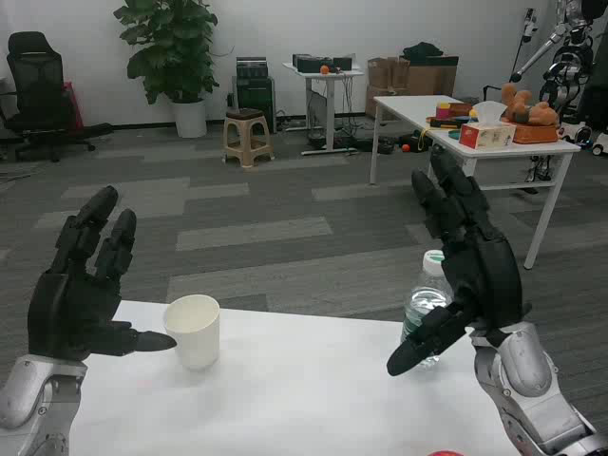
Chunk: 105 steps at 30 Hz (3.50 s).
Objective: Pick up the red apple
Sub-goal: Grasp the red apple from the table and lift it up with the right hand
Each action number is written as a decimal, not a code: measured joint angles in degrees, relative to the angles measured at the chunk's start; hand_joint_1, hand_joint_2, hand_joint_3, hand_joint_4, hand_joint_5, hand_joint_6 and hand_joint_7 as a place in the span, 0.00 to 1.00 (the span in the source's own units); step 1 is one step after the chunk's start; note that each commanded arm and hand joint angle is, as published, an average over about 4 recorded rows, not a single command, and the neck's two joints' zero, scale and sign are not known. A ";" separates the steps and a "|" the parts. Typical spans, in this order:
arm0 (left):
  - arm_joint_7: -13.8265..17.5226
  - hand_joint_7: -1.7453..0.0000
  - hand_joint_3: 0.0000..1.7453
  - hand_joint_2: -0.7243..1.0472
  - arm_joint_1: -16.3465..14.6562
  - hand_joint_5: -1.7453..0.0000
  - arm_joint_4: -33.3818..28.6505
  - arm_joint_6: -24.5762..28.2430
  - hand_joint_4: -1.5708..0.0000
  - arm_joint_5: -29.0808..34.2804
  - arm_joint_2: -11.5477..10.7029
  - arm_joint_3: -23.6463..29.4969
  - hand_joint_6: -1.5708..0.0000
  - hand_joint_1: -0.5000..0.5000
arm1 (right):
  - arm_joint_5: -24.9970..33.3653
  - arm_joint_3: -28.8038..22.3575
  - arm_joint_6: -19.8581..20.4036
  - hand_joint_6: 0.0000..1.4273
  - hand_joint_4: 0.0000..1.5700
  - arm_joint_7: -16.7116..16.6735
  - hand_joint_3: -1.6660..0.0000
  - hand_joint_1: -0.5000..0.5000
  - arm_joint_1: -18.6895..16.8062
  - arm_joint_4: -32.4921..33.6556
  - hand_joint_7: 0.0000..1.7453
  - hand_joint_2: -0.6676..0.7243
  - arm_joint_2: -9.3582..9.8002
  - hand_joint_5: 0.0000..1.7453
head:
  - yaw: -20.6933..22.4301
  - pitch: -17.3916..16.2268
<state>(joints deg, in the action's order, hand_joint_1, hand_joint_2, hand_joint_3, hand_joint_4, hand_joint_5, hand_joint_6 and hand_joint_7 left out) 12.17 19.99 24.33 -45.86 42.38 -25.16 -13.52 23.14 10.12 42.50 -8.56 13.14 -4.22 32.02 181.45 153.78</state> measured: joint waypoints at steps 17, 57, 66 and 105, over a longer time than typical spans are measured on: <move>0.71 0.76 0.00 0.54 9.50 1.00 10.42 0.16 1.00 5.43 2.00 -5.44 1.00 0.22 | -10.70 -2.18 4.03 0.00 0.00 2.85 1.00 0.04 7.05 -13.61 0.00 0.80 -18.76 0.00 | 2.62 8.15; 0.84 0.76 0.00 0.55 8.09 1.00 15.75 0.27 1.00 7.12 1.67 -5.38 1.00 0.23 | -2.10 -6.71 3.43 0.00 0.00 -1.59 1.00 0.04 -9.22 -5.59 0.00 0.77 -11.42 0.00 | -6.53 -27.80; 0.86 0.76 0.03 0.55 7.90 1.00 16.70 0.32 1.00 7.85 1.63 -5.26 1.00 0.24 | 0.59 -12.98 2.20 0.00 0.00 -5.86 1.00 0.04 -18.61 1.27 0.00 0.77 -7.64 0.00 | -18.36 -35.39; 0.87 0.76 0.00 0.51 6.93 1.00 19.55 0.35 1.00 9.55 -0.13 -7.48 1.00 0.24 | 6.00 -24.73 0.83 0.00 0.00 -5.08 1.00 0.04 -45.35 0.19 0.00 0.60 -4.77 0.00 | -25.66 -37.66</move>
<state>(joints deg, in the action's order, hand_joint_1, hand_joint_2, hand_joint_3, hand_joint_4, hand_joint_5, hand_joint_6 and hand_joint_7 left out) 13.04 26.92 43.88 -45.51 51.93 -25.29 -21.00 29.14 -14.62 43.33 -13.64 -32.20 -4.03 27.25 155.79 116.11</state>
